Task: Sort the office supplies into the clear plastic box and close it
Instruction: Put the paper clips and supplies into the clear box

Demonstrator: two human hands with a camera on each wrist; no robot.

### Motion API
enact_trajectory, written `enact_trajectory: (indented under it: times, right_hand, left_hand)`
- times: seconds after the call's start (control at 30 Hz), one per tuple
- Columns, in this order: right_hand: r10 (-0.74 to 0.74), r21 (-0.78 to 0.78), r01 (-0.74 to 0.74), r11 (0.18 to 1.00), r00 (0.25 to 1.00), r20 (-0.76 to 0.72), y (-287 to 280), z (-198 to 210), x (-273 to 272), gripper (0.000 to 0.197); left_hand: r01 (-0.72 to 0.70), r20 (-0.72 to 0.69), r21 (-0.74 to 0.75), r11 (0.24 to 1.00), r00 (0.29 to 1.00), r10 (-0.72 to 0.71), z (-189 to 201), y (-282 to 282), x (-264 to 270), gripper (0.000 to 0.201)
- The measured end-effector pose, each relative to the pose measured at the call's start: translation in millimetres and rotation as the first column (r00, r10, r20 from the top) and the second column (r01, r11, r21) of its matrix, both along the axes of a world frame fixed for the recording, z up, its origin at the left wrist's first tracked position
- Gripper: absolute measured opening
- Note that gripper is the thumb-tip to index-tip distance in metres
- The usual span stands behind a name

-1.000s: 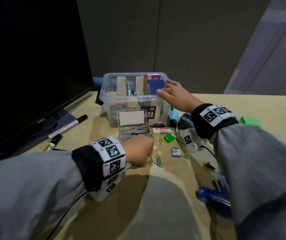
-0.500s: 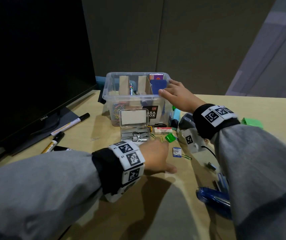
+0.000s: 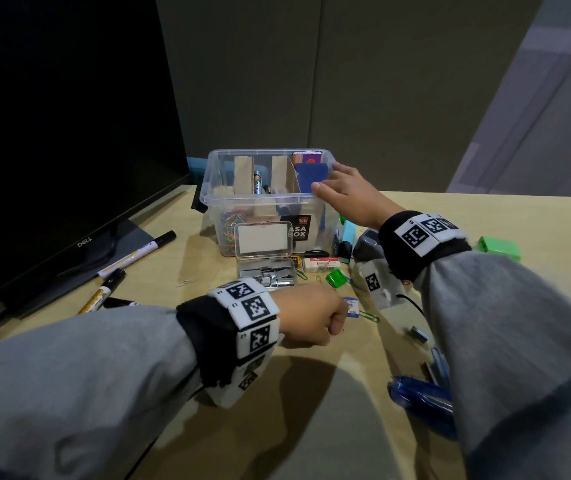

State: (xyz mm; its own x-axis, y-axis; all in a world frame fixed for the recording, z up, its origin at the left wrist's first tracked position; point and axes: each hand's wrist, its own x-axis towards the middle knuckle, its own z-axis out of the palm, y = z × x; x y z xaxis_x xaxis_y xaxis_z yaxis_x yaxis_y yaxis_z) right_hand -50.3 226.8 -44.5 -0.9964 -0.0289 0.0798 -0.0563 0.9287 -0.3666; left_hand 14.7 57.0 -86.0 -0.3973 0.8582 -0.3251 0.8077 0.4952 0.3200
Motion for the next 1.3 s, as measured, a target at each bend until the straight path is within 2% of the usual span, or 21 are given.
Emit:
enact_trajectory:
  times: [0.07, 0.13, 0.2, 0.47, 0.67, 1.13, 1.3]
  right_hand:
    - [0.0, 0.001, 0.0, 1.0, 1.0, 0.001, 0.1, -0.4, -0.5, 0.05]
    - [-0.003, 0.001, 0.003, 1.0, 1.0, 0.0, 0.6, -0.6, -1.1, 0.05]
    - [-0.005, 0.001, 0.005, 1.0, 1.0, -0.003, 0.6, -1.0, -1.4, 0.05]
    - [-0.006, -0.012, 0.006, 1.0, 1.0, -0.011, 0.4, -1.3, -0.5, 0.05]
    - [-0.008, -0.02, 0.008, 1.0, 1.0, -0.013, -0.3, -0.8, -0.1, 0.05]
    - [-0.027, -0.028, 0.027, 0.999, 1.0, -0.012, -2.8, 0.4, 2.0, 0.05]
    - [-0.025, -0.025, 0.024, 0.999, 1.0, -0.008, -3.5, 1.1, 2.5, 0.049]
  left_hand:
    - [-0.068, -0.041, 0.042, 0.997, 0.997, 0.07, 0.2, -3.6, -0.7, 0.031]
    - [-0.13, -0.112, 0.002, 0.992, 0.985, 0.129, -1.5, -6.9, 0.5, 0.048]
    - [-0.146, -0.15, -0.035, 0.989, 0.979, 0.139, -2.1, -8.1, 2.8, 0.055]
    - [-0.103, -0.116, -0.046, 0.994, 0.988, 0.097, 1.2, 5.5, 11.5, 0.027]
    - [-0.117, 0.042, -0.036, 0.993, 0.992, 0.118, 5.6, 3.5, 2.5, 0.023]
    - [-0.011, 0.016, -0.085, 0.996, 1.0, 0.013, -1.2, 5.2, -0.1, 0.011]
    - [-0.063, 0.129, 0.043, 0.997, 0.99, 0.057, 7.4, 1.4, -12.0, 0.011]
